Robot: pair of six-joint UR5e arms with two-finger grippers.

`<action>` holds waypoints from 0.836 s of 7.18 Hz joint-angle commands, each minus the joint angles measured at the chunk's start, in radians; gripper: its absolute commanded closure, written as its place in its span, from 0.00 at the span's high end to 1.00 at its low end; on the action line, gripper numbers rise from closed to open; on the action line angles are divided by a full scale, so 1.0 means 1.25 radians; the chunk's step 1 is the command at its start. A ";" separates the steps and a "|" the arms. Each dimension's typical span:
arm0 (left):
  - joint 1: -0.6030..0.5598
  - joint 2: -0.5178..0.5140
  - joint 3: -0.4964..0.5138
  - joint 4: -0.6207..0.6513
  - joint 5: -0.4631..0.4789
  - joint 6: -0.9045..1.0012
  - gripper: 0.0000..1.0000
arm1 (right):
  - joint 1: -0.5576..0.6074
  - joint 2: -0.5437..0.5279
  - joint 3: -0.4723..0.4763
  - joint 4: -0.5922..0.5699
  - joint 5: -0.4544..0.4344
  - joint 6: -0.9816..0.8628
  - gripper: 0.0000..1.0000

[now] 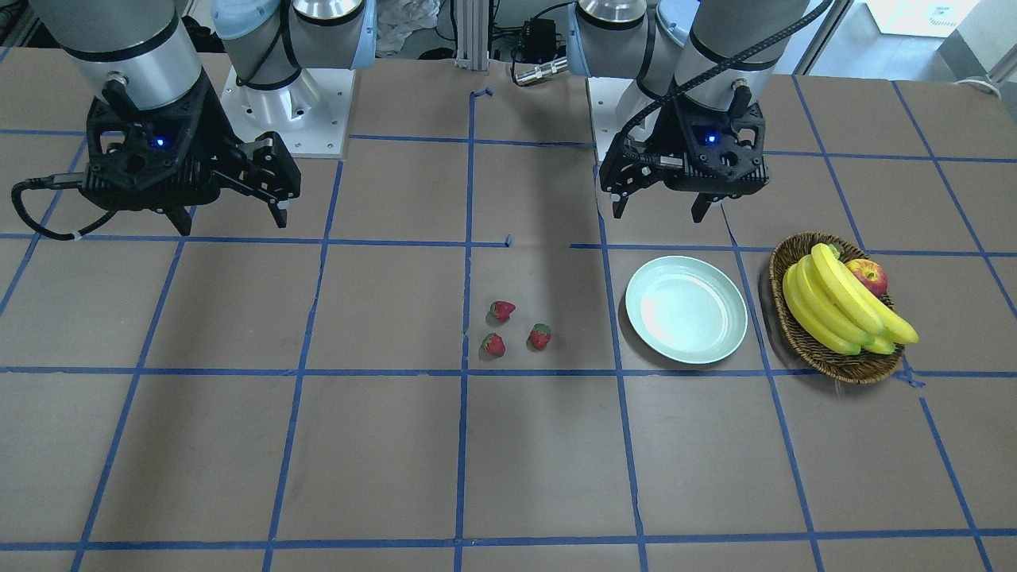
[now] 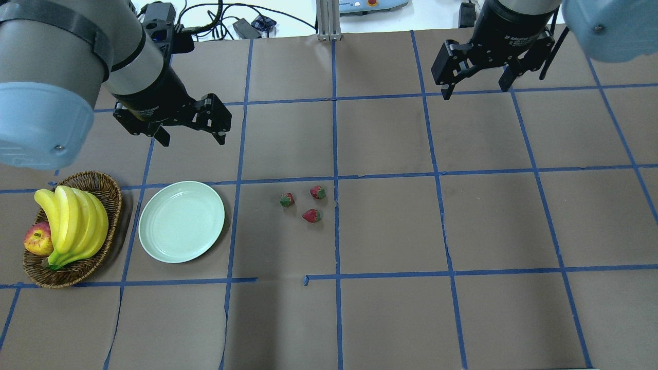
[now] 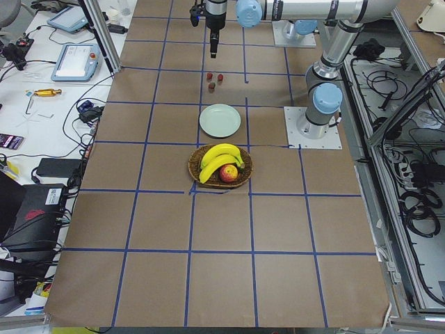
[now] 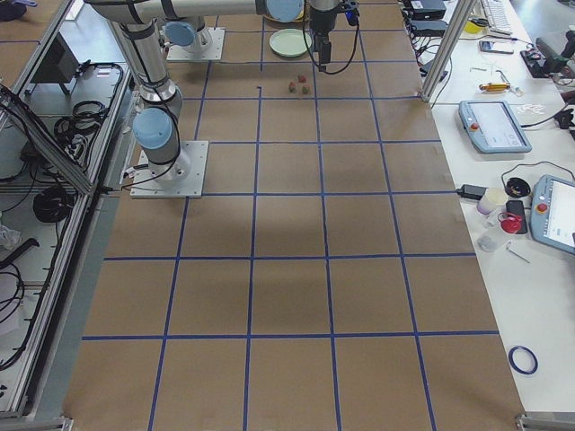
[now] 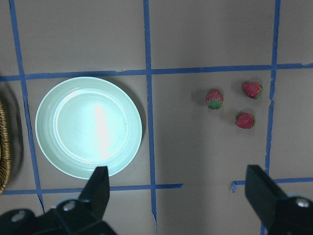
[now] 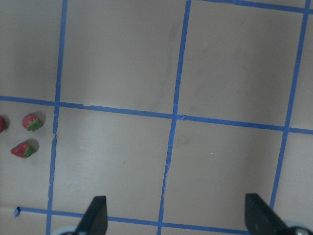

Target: Collect all strawberries into plate

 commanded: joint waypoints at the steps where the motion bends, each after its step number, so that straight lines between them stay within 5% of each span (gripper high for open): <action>1: -0.002 -0.003 0.000 0.000 -0.001 -0.003 1.00 | 0.003 -0.024 0.042 -0.065 -0.035 0.005 1.00; 4: -0.010 -0.034 -0.010 0.032 -0.008 -0.029 1.00 | 0.005 -0.040 0.050 -0.039 -0.030 0.006 1.00; 6: -0.067 -0.123 -0.139 0.327 0.000 -0.125 1.00 | 0.005 -0.036 0.050 -0.018 -0.030 0.006 1.00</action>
